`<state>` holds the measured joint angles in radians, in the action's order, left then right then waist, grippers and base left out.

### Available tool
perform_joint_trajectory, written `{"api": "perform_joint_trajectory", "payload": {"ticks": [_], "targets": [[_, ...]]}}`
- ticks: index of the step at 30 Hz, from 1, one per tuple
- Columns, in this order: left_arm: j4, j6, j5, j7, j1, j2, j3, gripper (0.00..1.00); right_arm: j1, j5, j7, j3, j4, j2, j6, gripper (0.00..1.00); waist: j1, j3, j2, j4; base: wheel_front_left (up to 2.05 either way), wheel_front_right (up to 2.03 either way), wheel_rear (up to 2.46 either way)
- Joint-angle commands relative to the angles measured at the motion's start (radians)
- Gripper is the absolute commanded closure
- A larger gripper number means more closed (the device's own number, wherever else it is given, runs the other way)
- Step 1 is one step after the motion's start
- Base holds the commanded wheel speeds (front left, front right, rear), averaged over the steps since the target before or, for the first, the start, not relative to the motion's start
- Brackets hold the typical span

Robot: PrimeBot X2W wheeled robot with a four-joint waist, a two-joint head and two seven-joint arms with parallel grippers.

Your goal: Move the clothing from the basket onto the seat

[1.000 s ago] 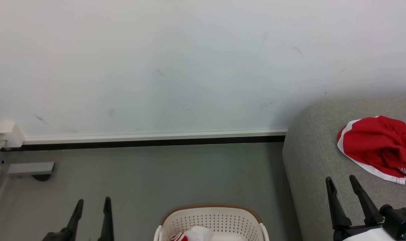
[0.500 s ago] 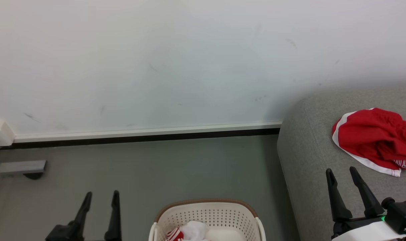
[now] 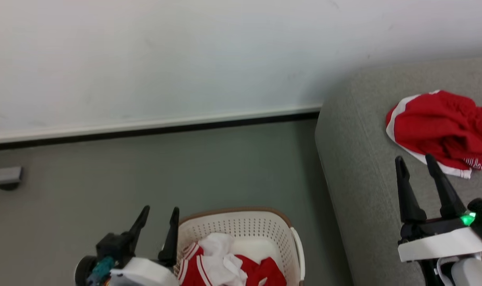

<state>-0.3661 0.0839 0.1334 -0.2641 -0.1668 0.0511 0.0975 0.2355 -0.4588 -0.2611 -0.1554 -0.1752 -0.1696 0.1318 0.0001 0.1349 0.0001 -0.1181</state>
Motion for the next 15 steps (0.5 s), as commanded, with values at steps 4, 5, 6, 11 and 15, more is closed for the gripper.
{"api": "perform_joint_trajectory", "payload": {"ticks": [4, 5, 6, 11, 15], "targets": [[-0.088, 0.014, -0.021, -0.001, -0.083, 0.008, 0.017, 0.0, 0.043, 0.003, -0.003, 0.016, 0.027, 0.003, -0.002, 0.0, -0.0001, 0.111, -0.0001, -0.043, 0.0, 0.0, 0.0], [-0.11, 0.018, -0.026, 0.0, -0.102, 0.012, 0.022, 0.0, 0.051, 0.003, -0.003, 0.019, 0.033, 0.005, -0.002, 0.0, -0.0001, 0.127, -0.0001, -0.049, 0.0, 0.0, 0.0], [-0.136, 0.018, -0.021, -0.001, -0.12, 0.012, 0.02, 0.0, 0.06, 0.004, -0.003, 0.022, 0.039, 0.008, -0.002, 0.0, -0.0001, 0.143, -0.0001, -0.055, 0.0, 0.0, 0.0], [-0.281, 0.029, -0.035, -0.001, -0.201, 0.02, 0.046, 0.0, 0.108, 0.012, -0.003, 0.046, 0.065, 0.035, -0.002, 0.0, -0.0001, 0.217, -0.0001, -0.089, 0.0, 0.0, 0.0], [-0.395, 0.036, -0.041, -0.001, -0.275, 0.028, 0.068, 0.0, 0.151, 0.014, -0.003, 0.047, 0.086, 0.054, -0.002, 0.0, -0.0001, 0.275, -0.0001, -0.112, 0.0, 0.0, 0.0]]}}
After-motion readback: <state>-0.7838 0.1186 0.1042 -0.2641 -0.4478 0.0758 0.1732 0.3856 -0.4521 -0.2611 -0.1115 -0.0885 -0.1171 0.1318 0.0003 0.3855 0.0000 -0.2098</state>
